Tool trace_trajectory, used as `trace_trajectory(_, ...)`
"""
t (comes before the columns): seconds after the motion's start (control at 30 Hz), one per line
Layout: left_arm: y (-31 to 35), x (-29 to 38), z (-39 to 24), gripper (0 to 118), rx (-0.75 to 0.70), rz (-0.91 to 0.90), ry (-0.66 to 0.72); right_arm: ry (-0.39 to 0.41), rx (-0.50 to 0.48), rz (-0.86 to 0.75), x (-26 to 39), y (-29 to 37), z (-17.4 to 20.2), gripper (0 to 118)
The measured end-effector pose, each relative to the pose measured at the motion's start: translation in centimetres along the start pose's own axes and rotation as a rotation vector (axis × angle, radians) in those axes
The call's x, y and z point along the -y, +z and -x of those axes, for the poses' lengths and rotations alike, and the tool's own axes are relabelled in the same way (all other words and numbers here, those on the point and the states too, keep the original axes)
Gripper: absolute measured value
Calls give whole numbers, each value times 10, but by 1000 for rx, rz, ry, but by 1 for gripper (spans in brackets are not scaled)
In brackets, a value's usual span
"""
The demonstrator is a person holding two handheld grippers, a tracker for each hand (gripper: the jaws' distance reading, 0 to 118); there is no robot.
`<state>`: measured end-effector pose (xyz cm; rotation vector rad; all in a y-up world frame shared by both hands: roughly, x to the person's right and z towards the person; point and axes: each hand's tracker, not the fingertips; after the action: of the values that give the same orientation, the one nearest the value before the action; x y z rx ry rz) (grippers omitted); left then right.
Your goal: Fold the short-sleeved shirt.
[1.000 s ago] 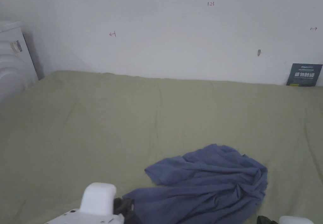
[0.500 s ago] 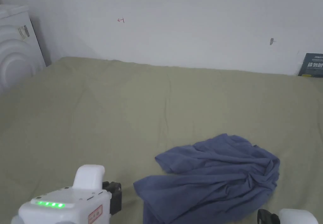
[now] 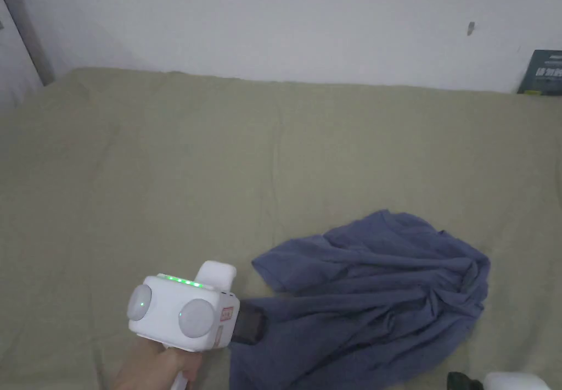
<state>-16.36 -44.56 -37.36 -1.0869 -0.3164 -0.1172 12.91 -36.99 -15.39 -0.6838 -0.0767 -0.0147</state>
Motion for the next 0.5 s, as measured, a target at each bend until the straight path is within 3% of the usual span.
trace_trajectory(0.03,-2,2,-2,95,17,10,-11,-5,-1,4,1,-2,-1,0)
trace_trajectory(0.07,2,3,-5,81,-66,-16,-27,-7,-2,8,1,-3,-2,0)
trace_trajectory(0.13,17,2,-4,0,-22,-36,-20,-4,-7,11,2,-5,-3,0)
trace_trajectory(0.2,31,5,3,0,-11,-130,50,-1,-10,14,3,-8,-3,0)
trace_trajectory(0.23,33,5,8,0,9,-60,40,-2,-11,16,3,-10,-3,0)
trace_trajectory(0.5,37,7,12,0,35,-111,97,14,-21,-4,-13,-18,2,0)
